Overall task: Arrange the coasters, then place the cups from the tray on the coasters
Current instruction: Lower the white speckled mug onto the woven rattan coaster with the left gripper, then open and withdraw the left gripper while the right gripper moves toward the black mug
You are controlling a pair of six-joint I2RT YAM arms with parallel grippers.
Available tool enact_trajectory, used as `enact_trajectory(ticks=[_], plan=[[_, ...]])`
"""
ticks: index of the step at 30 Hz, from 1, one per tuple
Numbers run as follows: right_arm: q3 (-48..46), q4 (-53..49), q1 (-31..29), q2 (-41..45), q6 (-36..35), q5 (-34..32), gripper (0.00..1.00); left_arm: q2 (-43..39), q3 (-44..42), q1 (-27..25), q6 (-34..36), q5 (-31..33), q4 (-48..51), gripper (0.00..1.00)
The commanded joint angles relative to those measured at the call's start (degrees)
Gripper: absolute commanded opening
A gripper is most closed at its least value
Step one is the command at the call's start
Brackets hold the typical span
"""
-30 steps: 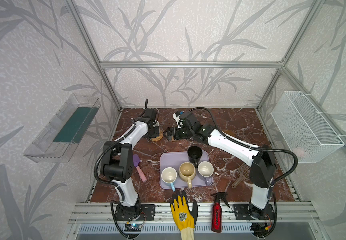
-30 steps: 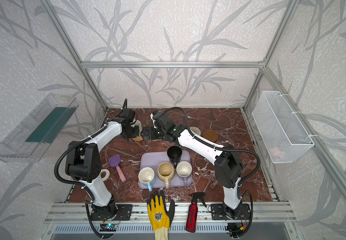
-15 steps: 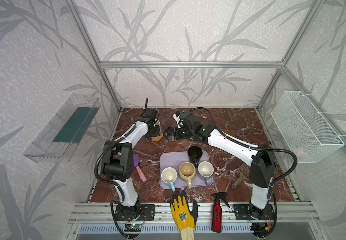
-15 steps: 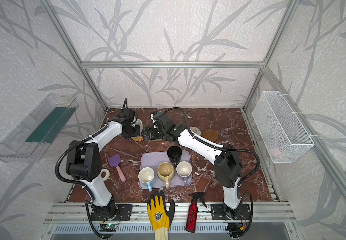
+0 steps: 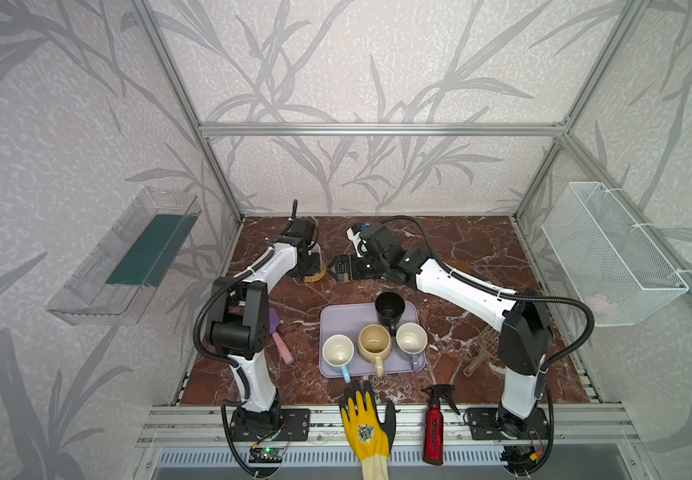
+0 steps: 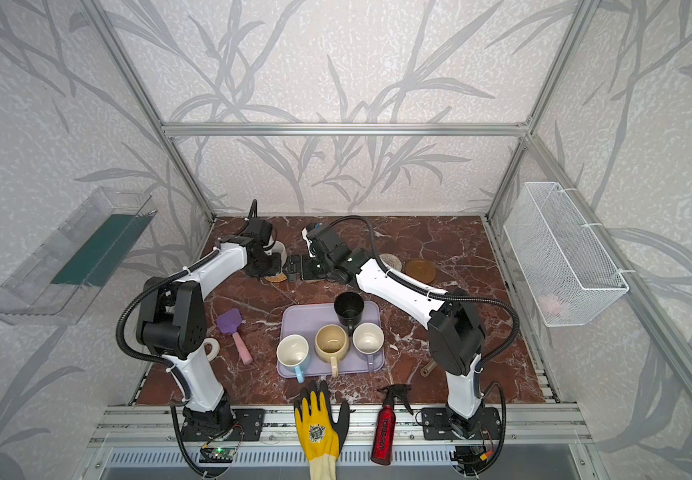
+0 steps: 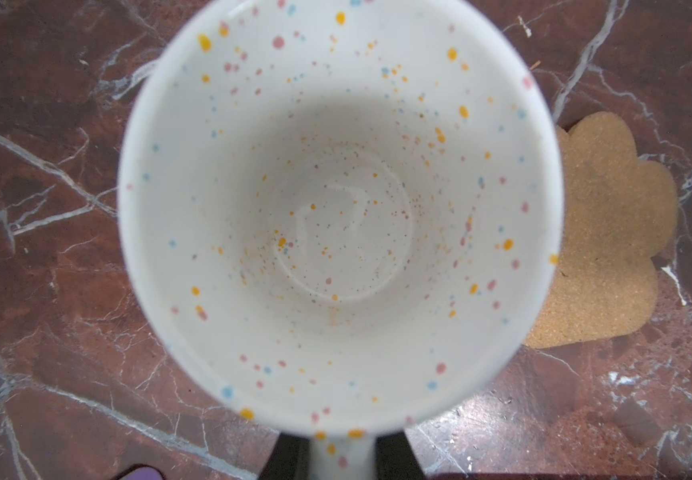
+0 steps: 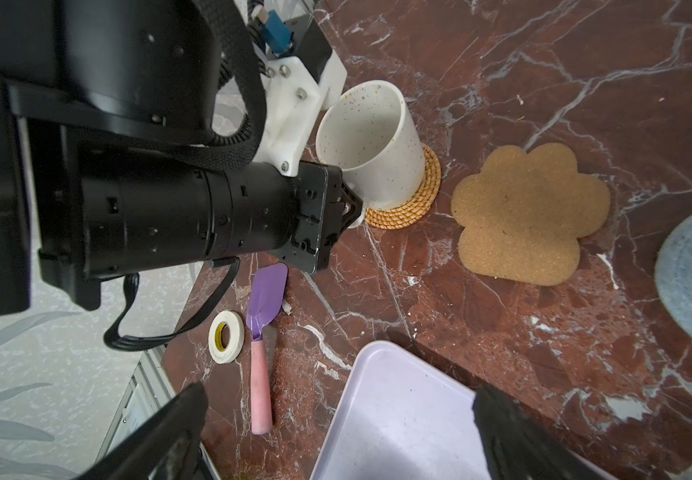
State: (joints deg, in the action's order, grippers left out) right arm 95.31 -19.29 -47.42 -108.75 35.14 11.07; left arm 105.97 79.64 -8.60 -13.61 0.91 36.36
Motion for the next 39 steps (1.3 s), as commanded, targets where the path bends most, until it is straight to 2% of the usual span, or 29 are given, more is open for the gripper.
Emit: enact_trajectory(ticks=[1, 10, 15, 18, 25, 27, 30, 35, 39], plan=[[-0.78, 1.27, 0.23, 0.12, 0.26, 0.7, 0.99, -1.24, -0.02, 0.25, -0.03, -0.42, -1.15, 0.0], [-1.44, 1.54, 0.22, 0.65, 0.63, 0.79, 0.99, -2.65, -1.8, 0.2, 0.14, -0.36, -1.04, 0.16], [-1.5, 1.47, 0.22, 1.19, 0.68, 0.79, 0.99, -3.65, -1.93, 0.16, 0.18, -0.37, 0.22, 0.45], [-1.45, 0.87, 0.22, 1.9, 0.64, 0.62, 0.99, -5.02, -2.04, 0.16, -0.51, 0.7, 1.25, 0.55], [-3.01, -2.05, 0.27, 5.39, 0.37, 0.01, 0.99, -12.87, -0.93, 0.16, -3.62, 0.16, 5.03, 0.89], [-3.78, -3.0, 0.27, 6.84, 0.18, 0.0, 0.99, -15.26, -0.96, 0.17, -4.58, -0.45, 6.15, 0.95], [-5.7, -4.38, 0.22, 9.72, -0.2, -0.48, 0.99, -19.48, -2.65, 0.25, -6.32, -4.18, 6.19, 0.99], [-9.97, -6.39, 0.22, 15.58, -1.82, -0.73, 0.99, -25.53, -4.86, 0.24, -9.61, -12.05, 8.5, 0.99], [-14.08, -9.85, 0.22, 20.61, -2.88, -2.78, 0.99, -30.75, -8.22, 0.23, -12.35, -22.98, 8.01, 0.99]])
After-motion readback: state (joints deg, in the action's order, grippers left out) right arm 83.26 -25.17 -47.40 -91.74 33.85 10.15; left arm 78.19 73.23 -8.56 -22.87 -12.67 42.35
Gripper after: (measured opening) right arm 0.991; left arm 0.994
